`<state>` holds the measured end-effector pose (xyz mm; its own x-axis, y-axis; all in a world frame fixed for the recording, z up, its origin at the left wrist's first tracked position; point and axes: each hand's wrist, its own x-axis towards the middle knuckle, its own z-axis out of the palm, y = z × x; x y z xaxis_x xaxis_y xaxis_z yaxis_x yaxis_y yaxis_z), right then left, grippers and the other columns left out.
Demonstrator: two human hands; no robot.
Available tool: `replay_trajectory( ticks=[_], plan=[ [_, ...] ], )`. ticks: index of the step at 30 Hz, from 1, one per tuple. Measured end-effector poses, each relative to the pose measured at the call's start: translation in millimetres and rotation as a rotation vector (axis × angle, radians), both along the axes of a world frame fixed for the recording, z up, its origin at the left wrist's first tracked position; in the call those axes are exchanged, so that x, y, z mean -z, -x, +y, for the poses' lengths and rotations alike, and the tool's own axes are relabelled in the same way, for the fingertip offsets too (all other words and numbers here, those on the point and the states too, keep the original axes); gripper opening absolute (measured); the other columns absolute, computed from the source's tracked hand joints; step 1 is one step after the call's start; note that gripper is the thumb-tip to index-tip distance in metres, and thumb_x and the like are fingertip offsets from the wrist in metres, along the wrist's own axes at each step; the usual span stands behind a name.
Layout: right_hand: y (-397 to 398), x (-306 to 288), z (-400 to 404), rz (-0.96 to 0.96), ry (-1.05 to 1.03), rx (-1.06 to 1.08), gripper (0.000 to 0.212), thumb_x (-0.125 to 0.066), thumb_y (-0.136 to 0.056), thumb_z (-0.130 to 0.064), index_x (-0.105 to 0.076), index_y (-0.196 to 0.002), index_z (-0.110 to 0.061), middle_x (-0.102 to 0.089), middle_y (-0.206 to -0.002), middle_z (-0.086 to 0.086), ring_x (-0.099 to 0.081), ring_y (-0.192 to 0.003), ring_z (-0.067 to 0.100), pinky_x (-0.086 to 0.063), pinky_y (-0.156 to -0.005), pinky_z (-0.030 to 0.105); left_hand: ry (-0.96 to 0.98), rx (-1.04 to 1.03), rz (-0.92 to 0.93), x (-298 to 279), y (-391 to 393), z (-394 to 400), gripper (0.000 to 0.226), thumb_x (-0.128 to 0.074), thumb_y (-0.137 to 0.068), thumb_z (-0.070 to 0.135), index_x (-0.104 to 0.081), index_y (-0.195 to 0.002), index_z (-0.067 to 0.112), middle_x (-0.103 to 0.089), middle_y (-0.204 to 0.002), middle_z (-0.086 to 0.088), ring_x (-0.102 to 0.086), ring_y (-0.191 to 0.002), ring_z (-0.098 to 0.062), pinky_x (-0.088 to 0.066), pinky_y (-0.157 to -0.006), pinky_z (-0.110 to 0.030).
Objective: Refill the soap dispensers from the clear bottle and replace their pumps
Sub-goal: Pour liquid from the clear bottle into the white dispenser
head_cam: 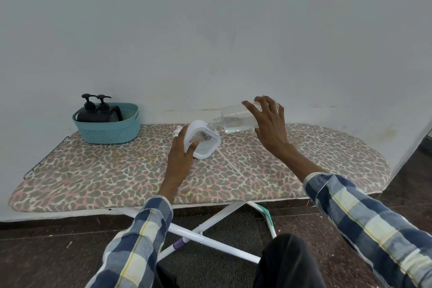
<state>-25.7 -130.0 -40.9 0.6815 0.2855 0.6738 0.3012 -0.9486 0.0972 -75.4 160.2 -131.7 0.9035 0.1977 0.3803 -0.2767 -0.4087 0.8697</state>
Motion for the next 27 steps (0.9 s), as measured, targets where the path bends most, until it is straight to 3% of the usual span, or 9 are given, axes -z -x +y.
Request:
replay_trajectory(
  ticks=[27],
  plan=[
    [-3.5,2.1,-0.5,-0.007,-0.009,-0.011,0.103,-0.080,-0.070,0.010,-0.042,-0.155,-0.034,-0.044,-0.152,0.006,-0.035,-0.147,0.030,-0.037,-0.115,0.055,-0.016,-0.003,-0.002,1.6,-1.0,0.6,0.060,-0.060,-0.111,0.035,-0.038,-0.167,0.031,-0.048,-0.159,-0.001,-0.051,-0.137,-0.018,-0.050,-0.116,-0.053]
  ],
)
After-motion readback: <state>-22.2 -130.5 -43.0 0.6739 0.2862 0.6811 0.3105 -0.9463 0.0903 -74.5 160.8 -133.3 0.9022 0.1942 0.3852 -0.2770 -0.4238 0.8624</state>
